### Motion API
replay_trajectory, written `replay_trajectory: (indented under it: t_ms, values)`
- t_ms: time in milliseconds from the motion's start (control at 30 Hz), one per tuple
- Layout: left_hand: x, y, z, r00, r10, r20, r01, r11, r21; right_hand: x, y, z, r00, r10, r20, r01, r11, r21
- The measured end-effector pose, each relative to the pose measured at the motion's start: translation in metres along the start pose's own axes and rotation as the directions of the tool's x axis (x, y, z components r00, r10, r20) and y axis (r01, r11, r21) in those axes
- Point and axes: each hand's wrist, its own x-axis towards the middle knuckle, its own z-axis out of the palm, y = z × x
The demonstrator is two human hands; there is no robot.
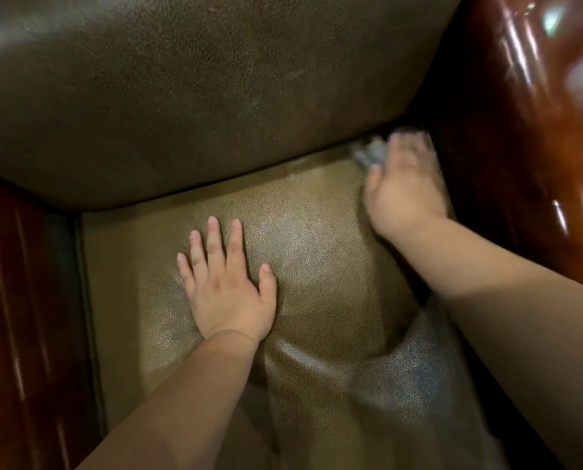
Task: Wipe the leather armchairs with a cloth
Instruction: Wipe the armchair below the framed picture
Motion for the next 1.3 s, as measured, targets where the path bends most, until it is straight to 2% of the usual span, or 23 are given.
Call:
replay_trajectory:
  t_ms: [67,133,200,267,333,400,467,533,600,633,700,767,833,867,900,967,1033,1067,1100,1167,1233,1267,1300]
  values:
    - [0.001,0.0,0.004,1.0,0.001,0.001,-0.001,1.0,0.014,0.006,0.003,-0.003,0.977,0.214,-0.022,-0.213,0.977,0.019]
    - [0.0,-0.001,0.008,1.0,0.002,-0.002,-0.002,1.0,0.015,0.0,-0.04,0.008,0.98,0.197,-0.008,-0.197,0.98,-0.009]
    - [0.0,-0.004,0.008,1.0,0.004,-0.007,-0.004,1.0,0.016,-0.018,-0.092,0.023,0.998,0.005,0.065,-0.003,1.0,-0.025]
    - [0.0,-0.004,0.007,1.0,0.001,0.004,-0.001,1.0,0.03,-0.036,-0.122,0.032,0.968,-0.216,0.131,0.22,0.975,-0.018]
    - [0.001,-0.003,0.004,1.0,0.002,0.012,-0.003,0.999,0.034,-0.034,-0.111,0.024,0.902,-0.397,0.171,0.403,0.915,-0.003]
    - [0.001,-0.002,0.004,1.0,0.011,0.003,-0.011,1.0,0.012,-0.022,-0.075,0.013,0.87,-0.472,0.143,0.478,0.878,-0.008]
    - [0.001,-0.004,0.005,1.0,0.014,-0.012,-0.014,1.0,0.001,-0.01,-0.035,0.001,0.927,-0.366,0.08,0.368,0.93,-0.016]
    - [0.001,-0.005,0.007,0.999,0.015,-0.028,-0.015,1.0,0.007,-0.006,-0.018,-0.004,0.99,-0.142,0.014,0.142,0.99,0.006]
    - [0.0,-0.005,0.009,1.0,0.019,-0.022,-0.019,1.0,-0.003,-0.012,-0.042,0.005,0.999,-0.002,-0.036,0.002,1.0,0.017]
    - [0.001,-0.005,0.009,1.0,0.021,-0.018,-0.021,1.0,-0.012,-0.018,-0.061,0.01,0.999,-0.02,-0.045,0.02,1.0,-0.01]
    - [0.001,-0.005,0.006,1.0,0.027,-0.011,-0.028,0.999,-0.025,-0.038,-0.1,0.022,0.973,-0.229,0.008,0.229,0.973,-0.041]
    - [0.001,-0.005,0.0,1.0,0.025,0.004,-0.025,0.999,-0.04,-0.053,-0.117,0.027,0.874,-0.47,0.124,0.473,0.881,0.006]
    - [0.002,-0.005,-0.005,0.999,0.021,0.032,-0.019,0.998,-0.063,-0.047,-0.1,0.019,0.797,-0.576,0.18,0.579,0.814,0.043]
    - [0.002,-0.004,-0.007,0.999,0.02,0.046,-0.016,0.997,-0.074,-0.041,-0.085,0.015,0.814,-0.555,0.173,0.559,0.829,0.029]
    - [0.002,-0.004,-0.007,0.998,0.019,0.058,-0.014,0.997,-0.08,-0.033,-0.067,0.011,0.869,-0.477,0.131,0.48,0.877,0.006]
    - [0.001,-0.004,-0.006,0.998,0.016,0.068,-0.01,0.997,-0.079,-0.016,-0.033,0.001,0.985,-0.172,0.03,0.173,0.985,-0.008]
    - [0.0,-0.004,-0.004,0.998,0.014,0.069,-0.009,0.997,-0.072,-0.011,-0.031,-0.002,0.996,0.089,-0.003,-0.089,0.996,0.022]
    - [-0.001,-0.004,-0.003,0.997,0.01,0.071,-0.005,0.998,-0.068,-0.015,-0.048,0.001,0.993,0.12,-0.005,-0.12,0.993,0.019]
    - [-0.001,-0.004,-0.004,0.997,0.006,0.077,-0.001,0.998,-0.066,-0.023,-0.069,0.008,0.998,0.062,-0.005,-0.062,0.998,-0.005]
    - [0.0,-0.005,-0.008,0.995,0.012,0.099,-0.005,0.998,-0.063,-0.044,-0.116,0.02,0.97,-0.237,0.047,0.237,0.972,0.005]
    - [0.002,-0.007,-0.015,0.99,0.031,0.14,-0.024,0.998,-0.051,-0.064,-0.143,0.027,0.849,-0.503,0.162,0.496,0.864,0.084]
    - [0.003,-0.007,-0.019,0.987,0.035,0.155,-0.026,0.998,-0.06,-0.064,-0.143,0.025,0.804,-0.563,0.19,0.55,0.827,0.119]
    - [0.003,-0.008,-0.023,0.986,0.039,0.164,-0.027,0.997,-0.076,-0.059,-0.134,0.021,0.795,-0.576,0.189,0.561,0.817,0.131]
